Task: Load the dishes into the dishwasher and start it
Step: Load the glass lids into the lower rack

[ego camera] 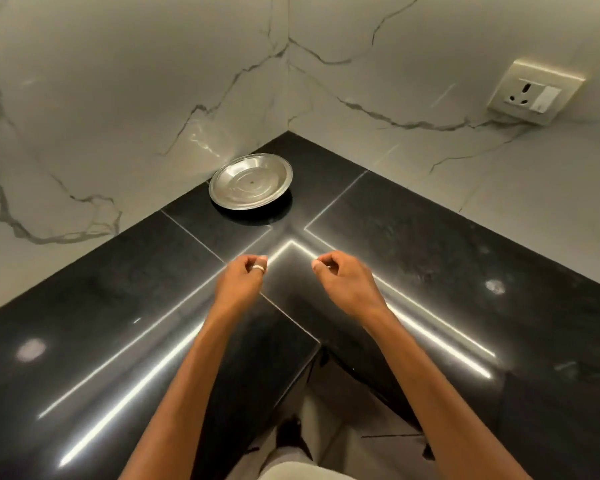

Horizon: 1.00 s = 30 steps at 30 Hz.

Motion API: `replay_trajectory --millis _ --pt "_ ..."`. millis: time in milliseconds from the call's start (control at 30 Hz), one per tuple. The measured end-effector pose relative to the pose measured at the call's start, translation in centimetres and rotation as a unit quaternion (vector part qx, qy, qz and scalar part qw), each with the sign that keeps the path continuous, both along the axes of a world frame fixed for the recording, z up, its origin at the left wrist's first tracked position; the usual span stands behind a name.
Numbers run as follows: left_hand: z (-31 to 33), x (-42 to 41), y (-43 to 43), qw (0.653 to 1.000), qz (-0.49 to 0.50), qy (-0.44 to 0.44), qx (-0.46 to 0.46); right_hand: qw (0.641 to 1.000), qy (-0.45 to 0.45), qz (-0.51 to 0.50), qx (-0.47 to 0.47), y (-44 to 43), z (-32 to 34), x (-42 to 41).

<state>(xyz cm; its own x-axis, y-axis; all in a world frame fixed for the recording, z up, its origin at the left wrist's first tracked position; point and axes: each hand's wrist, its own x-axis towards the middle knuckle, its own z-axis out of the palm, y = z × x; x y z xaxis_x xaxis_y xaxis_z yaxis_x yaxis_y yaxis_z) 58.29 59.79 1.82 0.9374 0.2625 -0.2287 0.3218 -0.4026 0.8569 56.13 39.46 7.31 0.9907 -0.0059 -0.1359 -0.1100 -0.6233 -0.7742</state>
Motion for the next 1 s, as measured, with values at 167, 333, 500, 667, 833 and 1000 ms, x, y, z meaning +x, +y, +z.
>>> replay_trajectory --millis 167,333,500,667,833,1000 --pt "-1.5 12.3 1.8 0.958 -0.105 0.002 0.266 1.0 -0.002 -0.023 -0.011 1.9 -0.3 6.0" --pt "-3.8 19.8 3.0 0.91 -0.152 0.002 0.385 0.999 -0.017 -0.03 -0.031 1.3 -0.9 8.5" --pt "-6.2 23.5 3.1 0.875 -0.193 0.002 0.444 0.997 -0.029 -0.049 -0.05 -0.3 -2.2 8.9" --pt "-6.4 23.7 2.8 0.869 -0.181 -0.085 0.452 0.995 -0.033 -0.056 -0.077 -1.2 -3.1 8.6" --pt "-2.8 19.8 2.3 0.855 -0.142 -0.238 0.438 0.978 -0.138 -0.044 -0.149 -0.2 -2.4 9.1" --pt "1.8 12.6 2.2 0.811 -0.246 -0.338 0.41 0.918 -0.197 0.02 -0.343 1.7 -1.1 10.0"
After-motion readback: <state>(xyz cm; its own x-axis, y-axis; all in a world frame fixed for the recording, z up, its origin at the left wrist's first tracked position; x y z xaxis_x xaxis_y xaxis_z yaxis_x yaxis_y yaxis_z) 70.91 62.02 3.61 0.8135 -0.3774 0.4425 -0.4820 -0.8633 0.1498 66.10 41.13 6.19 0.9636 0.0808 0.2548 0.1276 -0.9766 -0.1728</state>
